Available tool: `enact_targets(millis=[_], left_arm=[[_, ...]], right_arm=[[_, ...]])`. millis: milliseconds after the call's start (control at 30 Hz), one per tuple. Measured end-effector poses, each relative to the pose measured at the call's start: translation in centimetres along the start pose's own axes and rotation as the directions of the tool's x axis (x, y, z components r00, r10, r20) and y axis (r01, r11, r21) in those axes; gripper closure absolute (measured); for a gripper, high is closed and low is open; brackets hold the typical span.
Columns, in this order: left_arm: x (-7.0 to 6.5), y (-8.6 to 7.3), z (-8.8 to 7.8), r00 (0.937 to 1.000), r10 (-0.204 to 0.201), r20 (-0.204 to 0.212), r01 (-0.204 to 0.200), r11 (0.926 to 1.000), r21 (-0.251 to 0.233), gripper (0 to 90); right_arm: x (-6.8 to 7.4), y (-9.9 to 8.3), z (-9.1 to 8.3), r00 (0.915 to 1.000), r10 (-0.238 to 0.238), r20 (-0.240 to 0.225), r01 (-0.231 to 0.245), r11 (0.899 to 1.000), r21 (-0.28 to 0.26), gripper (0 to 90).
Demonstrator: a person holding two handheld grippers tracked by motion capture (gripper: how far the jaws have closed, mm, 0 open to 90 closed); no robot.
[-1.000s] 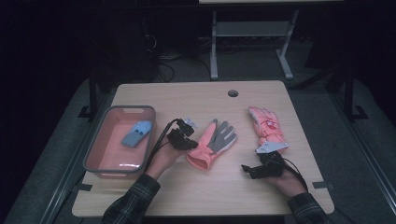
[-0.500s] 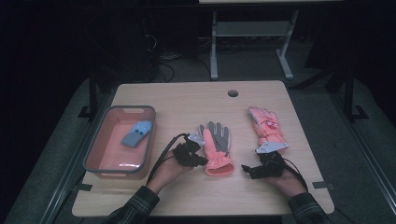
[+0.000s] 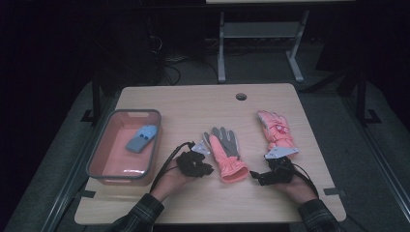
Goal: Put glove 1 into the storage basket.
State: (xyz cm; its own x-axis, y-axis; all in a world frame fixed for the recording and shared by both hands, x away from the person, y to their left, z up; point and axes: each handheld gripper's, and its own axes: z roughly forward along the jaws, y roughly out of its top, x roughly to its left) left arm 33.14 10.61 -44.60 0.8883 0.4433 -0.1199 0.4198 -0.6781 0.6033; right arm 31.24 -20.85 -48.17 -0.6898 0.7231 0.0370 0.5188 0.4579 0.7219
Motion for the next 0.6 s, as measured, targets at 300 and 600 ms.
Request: enact_targets(millis=[300,600], left_arm=[[-0.2,-3.0,-1.0,0.9985,0.008,-0.055,-0.009,0.9997,-0.023,51.2],[-1.0,-5.2,-1.4,0.9950,-0.034,-0.093,0.028,0.9971,-0.070,23.6]], right_arm=[[0.0,0.0,0.0,1.0000,0.000,0.001,0.000,1.000,0.000,12.7],[0.0,0.6,-0.4,0.9992,0.040,-0.002,-0.040,0.997,0.061,18.5]])
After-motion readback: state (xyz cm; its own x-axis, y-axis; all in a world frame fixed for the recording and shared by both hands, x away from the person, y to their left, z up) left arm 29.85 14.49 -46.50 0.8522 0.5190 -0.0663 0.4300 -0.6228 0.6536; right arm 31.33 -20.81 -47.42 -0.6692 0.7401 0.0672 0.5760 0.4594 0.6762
